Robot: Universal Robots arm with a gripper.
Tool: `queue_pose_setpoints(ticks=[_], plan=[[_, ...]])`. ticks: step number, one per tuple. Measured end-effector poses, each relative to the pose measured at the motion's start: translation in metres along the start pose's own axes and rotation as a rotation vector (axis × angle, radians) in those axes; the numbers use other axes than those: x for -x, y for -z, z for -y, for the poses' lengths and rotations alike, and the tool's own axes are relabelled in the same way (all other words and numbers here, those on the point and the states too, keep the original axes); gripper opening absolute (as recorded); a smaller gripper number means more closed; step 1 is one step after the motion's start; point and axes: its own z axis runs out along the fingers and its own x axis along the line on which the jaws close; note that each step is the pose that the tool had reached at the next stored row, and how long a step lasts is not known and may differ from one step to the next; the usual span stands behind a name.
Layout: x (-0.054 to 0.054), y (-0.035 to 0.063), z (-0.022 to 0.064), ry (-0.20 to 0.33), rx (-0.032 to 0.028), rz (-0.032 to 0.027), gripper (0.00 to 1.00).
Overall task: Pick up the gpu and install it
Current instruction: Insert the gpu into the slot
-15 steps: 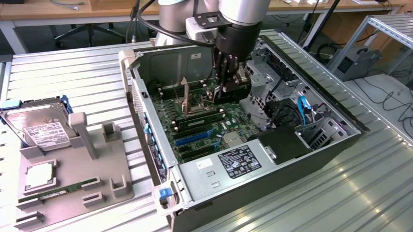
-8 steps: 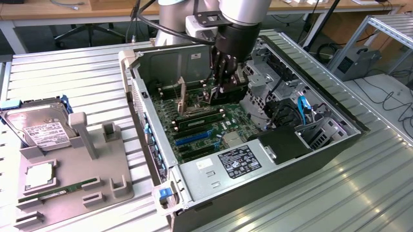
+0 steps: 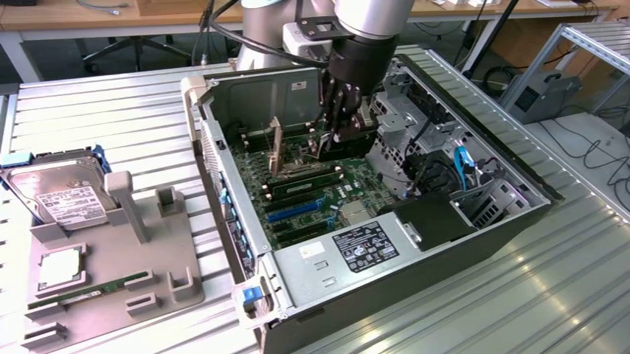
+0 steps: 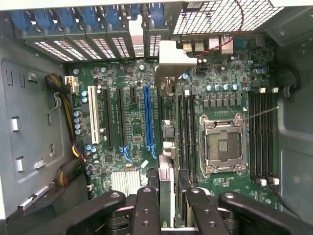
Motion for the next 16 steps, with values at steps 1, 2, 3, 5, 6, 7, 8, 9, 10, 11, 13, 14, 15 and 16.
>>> queue_pose_setpoints(ticks=[1,2,3,5,6,7,8,9,10,11,13,14,15,16], plan=[[-0.0001,-0.0001,-0.0001,0.000,-0.0001,0.0002,0.26],[-0.0001,-0.0001,-0.0001,0.001,-0.0001,0.0002,0.26],[-0.0001,-0.0001,-0.0002,0.005,0.0001,0.0001,0.26],[-0.0002,-0.0001,-0.0003,0.027,0.0007,-0.0004,0.26],[-0.0002,-0.0001,-0.0003,0.028,0.0008,-0.0005,0.26],[-0.0002,-0.0001,-0.0003,0.028,0.0008,-0.0004,0.26],[-0.0001,-0.0001,-0.0003,0.028,0.0008,-0.0004,0.26],[-0.0001,-0.0001,-0.0003,0.028,0.0008,-0.0003,0.26],[-0.0001,-0.0001,-0.0003,0.028,0.0008,-0.0004,0.26],[-0.0001,-0.0001,-0.0004,0.028,0.0008,-0.0004,0.26],[-0.0006,-0.0003,-0.0018,0.028,0.0007,-0.0002,0.26],[-0.0010,-0.0004,-0.0023,0.028,0.0007,-0.0003,0.26],[-0.0016,-0.0005,-0.0027,0.028,0.0008,-0.0003,0.26],[-0.0021,-0.0006,-0.0031,0.028,0.0008,-0.0003,0.26]])
